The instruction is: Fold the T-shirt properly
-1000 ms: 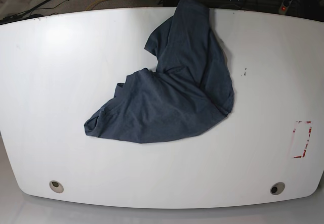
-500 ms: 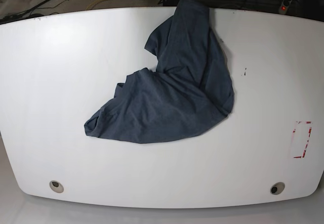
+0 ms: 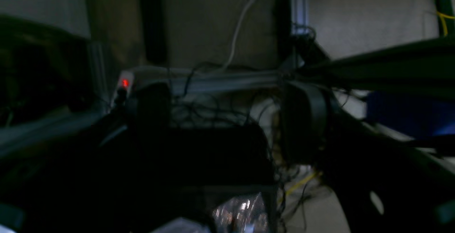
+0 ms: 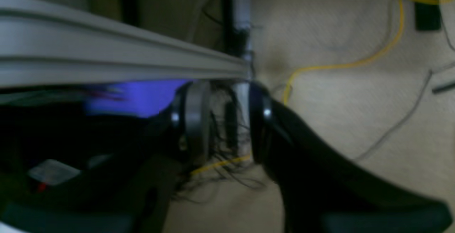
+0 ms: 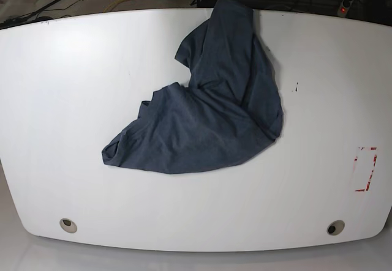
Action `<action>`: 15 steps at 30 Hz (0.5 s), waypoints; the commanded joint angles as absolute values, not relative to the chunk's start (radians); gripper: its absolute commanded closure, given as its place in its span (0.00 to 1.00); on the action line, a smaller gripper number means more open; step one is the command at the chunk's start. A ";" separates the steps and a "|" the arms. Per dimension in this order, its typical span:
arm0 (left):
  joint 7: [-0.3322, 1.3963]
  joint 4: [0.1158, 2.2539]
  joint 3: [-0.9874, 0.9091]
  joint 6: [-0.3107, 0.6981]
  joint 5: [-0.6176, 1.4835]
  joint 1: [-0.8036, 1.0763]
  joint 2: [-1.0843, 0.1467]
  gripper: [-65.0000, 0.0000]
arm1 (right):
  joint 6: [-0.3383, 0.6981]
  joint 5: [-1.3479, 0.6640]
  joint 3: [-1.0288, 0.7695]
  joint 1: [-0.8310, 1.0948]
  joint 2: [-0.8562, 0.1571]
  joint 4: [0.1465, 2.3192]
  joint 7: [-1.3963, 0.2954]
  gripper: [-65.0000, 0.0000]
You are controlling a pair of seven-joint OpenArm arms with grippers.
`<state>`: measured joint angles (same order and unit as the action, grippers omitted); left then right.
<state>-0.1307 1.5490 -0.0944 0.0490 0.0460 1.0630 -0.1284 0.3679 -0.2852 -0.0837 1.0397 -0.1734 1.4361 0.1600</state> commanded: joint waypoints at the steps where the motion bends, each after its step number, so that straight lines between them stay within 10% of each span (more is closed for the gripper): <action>1: -0.150 1.633 -0.102 0.054 0.047 1.125 -0.127 0.31 | 0.375 -0.289 -0.111 1.127 -0.165 1.540 0.179 0.73; 15: -0.150 1.959 -0.200 0.056 0.047 1.242 -0.124 0.31 | 0.378 -0.289 -0.200 1.309 -0.090 1.925 0.179 0.73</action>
